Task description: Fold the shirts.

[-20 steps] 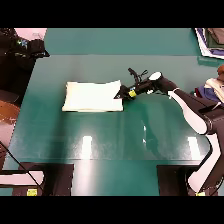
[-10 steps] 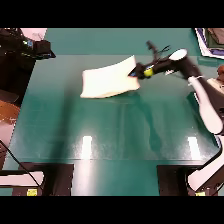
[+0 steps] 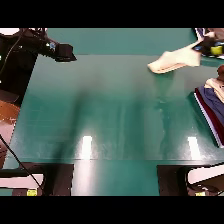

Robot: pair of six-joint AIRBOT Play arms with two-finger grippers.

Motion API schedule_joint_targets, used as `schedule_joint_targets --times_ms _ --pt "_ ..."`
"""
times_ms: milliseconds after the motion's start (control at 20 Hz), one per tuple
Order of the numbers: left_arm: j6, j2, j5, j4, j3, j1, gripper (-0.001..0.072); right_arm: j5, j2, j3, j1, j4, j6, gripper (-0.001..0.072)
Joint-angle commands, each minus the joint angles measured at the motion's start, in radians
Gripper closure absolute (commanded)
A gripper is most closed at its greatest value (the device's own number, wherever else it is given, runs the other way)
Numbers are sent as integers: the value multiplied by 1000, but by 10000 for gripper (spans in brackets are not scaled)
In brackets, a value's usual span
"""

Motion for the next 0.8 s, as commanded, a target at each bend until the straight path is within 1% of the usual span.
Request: schedule_joint_targets --times_ms 0,200,300,350,450,500,600,750 --pt "-13 0 -4 -12 0 -37 676 -113 7 26 -158 -29 -49 696" --pt "-25 0 -10 -16 0 -40 676 -257 2 26 -244 -22 -121 696" --pt "-40 0 -19 -16 0 -40 676 -348 2 26 -264 -16 -138 696" --pt "-40 0 -21 -16 0 -40 676 -387 2 26 -272 6 -147 696" --pt "-40 0 -25 -16 0 -40 676 -452 3 27 -283 108 -237 696" --pt "-40 0 -26 -16 0 -40 676 -459 2 42 -290 160 -296 696" --pt "-42 0 -26 -16 0 -40 676 -442 2 110 -300 153 -345 696" --pt "-43 0 -26 -18 0 -40 676 -432 28 178 -341 155 -354 696"
